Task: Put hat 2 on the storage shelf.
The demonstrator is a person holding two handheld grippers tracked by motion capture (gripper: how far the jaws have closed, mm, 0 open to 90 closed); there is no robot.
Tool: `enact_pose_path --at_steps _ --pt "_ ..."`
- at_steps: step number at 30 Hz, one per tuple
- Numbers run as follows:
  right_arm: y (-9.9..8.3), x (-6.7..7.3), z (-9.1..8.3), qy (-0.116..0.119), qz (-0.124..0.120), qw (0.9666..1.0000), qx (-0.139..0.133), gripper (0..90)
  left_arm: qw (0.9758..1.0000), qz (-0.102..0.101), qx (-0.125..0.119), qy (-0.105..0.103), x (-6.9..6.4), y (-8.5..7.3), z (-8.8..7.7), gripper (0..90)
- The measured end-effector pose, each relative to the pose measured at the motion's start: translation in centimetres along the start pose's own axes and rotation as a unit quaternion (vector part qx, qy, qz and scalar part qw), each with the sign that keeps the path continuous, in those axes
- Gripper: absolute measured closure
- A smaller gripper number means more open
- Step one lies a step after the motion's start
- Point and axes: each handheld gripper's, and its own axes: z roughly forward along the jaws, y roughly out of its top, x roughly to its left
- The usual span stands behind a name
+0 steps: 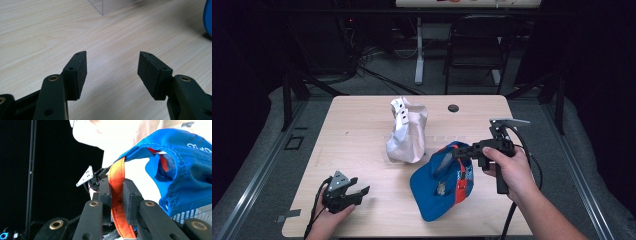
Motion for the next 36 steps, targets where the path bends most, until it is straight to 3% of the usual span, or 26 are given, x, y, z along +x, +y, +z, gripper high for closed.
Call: enact_pose_path --at_steps 6,13,19,30,36 --pt "0.4 0.6 -0.7 0.010 -0.003 0.9999 -0.008 79.1 1.0000 0.001 0.001 0.001 0.0 0.0 0.1 41.1" --pt "0.8 1.0 -1.4 0.001 -0.007 0.9995 -0.032 79.0 1.0000 -0.001 0.001 0.001 0.0 0.0 0.1 41.1" --pt "1.2 1.2 -1.8 0.005 -0.003 0.9994 -0.034 79.3 1.0000 -0.001 0.002 0.001 0.0 0.0 0.1 41.2" --pt "2.4 2.8 -2.8 0.026 0.002 0.9988 -0.042 79.3 1.0000 -0.004 0.001 0.001 0.0 0.0 0.1 41.2" --pt "3.2 3.8 -3.3 0.021 0.000 0.9983 -0.055 79.3 1.0000 -0.001 0.006 -0.001 0.1 0.0 0.0 41.2"
